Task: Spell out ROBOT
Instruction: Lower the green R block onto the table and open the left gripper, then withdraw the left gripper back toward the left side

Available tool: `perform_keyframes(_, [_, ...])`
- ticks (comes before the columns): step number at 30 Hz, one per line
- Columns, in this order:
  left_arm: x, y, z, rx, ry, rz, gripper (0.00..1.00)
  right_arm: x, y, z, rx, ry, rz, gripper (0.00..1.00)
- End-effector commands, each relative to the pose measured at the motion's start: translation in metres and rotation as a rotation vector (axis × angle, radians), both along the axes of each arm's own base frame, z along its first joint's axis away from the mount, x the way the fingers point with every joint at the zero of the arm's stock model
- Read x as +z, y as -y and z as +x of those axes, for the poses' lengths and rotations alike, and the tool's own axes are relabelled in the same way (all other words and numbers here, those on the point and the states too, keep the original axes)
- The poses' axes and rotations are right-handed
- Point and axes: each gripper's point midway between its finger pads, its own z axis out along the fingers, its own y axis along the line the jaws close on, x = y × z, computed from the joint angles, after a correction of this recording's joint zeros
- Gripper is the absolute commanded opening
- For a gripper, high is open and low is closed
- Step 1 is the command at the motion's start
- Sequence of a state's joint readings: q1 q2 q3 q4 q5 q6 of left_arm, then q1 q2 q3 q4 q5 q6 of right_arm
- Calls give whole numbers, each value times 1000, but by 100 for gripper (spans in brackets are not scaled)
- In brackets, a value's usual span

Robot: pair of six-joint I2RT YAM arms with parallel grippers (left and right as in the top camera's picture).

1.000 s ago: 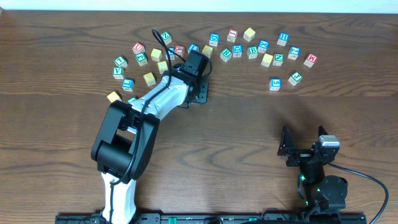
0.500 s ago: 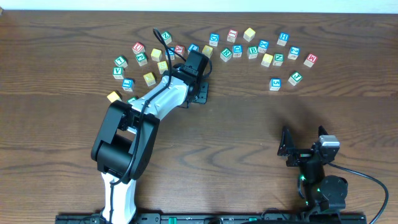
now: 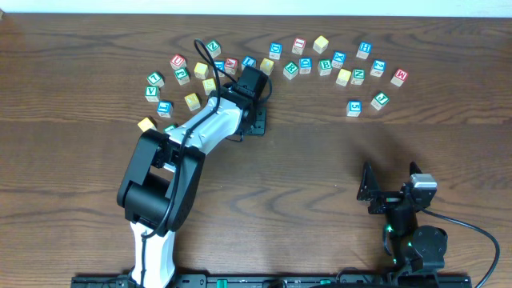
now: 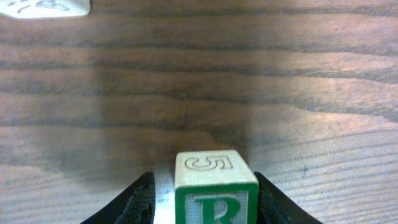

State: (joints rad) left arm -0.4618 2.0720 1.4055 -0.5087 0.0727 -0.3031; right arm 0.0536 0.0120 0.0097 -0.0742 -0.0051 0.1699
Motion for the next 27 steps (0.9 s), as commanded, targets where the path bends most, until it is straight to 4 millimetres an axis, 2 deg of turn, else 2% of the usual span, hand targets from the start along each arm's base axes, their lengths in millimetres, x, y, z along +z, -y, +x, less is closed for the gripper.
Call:
perform_keyframes(1, [44,3,16,28,77,-40,48,-1,0,0,1,3,-14,99])
perform_keyframes(6, [75,4,17,28,131,-67,47,-1,0,0,1,2,-14,99])
perform_keyframes(7, [89,4,18,28,158,-81,48,-1,0,0,1,3,-14,99])
perform_keyframes(12, [127,4,18,29,232,-118,47,-1,0,0,1,2,-14,99])
perform_keyframes(17, [167,-12,22,63,316,-153,48,-1,0,0,1,3,-14,99])
perform_keyframes(21, [180,-33,29,109,348,-159,48,-1,0,0,1,3,-14,99])
perform_keyframes(27, [180,-53,35,153,347,-149,48,-1,0,0,1,3,-14,99])
